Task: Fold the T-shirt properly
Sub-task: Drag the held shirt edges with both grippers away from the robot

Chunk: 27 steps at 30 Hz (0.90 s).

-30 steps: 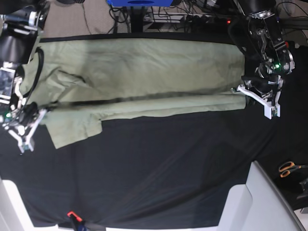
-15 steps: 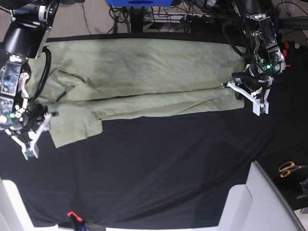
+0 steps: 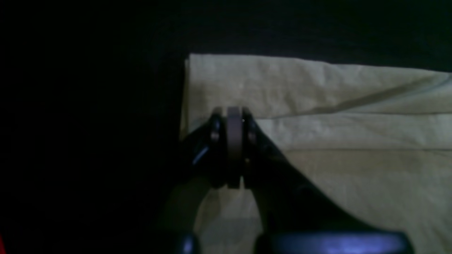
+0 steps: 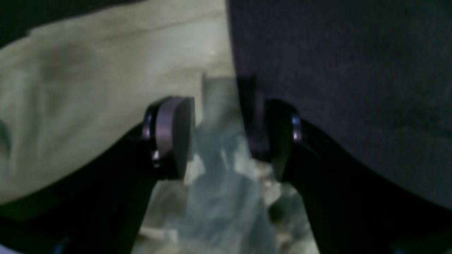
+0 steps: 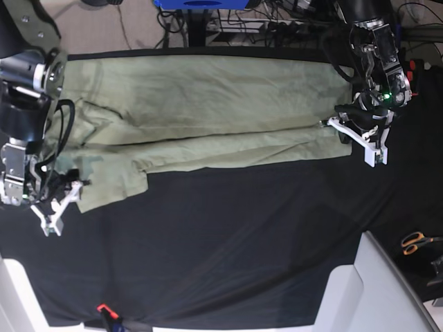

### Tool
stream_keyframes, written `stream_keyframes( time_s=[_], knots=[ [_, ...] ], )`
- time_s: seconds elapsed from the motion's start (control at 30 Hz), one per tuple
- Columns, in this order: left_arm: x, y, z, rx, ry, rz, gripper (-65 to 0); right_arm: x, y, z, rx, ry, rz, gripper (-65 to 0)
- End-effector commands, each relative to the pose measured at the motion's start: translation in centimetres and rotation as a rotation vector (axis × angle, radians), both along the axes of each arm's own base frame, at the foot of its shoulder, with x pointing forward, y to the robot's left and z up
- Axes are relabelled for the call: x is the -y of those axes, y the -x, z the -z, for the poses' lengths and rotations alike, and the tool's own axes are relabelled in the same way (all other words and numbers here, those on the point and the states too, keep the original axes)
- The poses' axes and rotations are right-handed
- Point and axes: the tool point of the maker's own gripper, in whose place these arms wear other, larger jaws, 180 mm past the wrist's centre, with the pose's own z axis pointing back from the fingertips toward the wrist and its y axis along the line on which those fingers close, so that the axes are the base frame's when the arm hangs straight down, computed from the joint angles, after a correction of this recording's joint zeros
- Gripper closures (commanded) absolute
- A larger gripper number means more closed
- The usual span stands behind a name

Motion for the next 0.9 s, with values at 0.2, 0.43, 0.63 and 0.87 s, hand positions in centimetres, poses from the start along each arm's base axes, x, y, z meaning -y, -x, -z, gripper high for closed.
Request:
stream_keyframes(
  time_s=[0.2, 0.43, 0.63, 0.87],
  knots=[
    [-0.6, -1.0, -1.2, 0.044, -0.018, -0.001, 0.0, 0.7, -1.6, -1.2, 0.055, -0.006, 0.007, -32.7],
    [-0.6, -1.0, -1.2, 0.045, -0.018, -0.001, 0.0, 0.8, -0.4, -0.2, 0.03, -0.006, 0.008, -24.0],
    [-0.6, -1.0, -1.2, 0.046, -0.018, -0.001, 0.0, 0.5, 0.8, 0.9, -0.026, -0.017, 0.007, -5.9],
    [-0.7, -1.1, -1.3, 0.048, -0.019, -0.002, 0.0, 0.6, 0.7, 0.8, -0.024, -0.019, 0.009, 0.0]
  ],
)
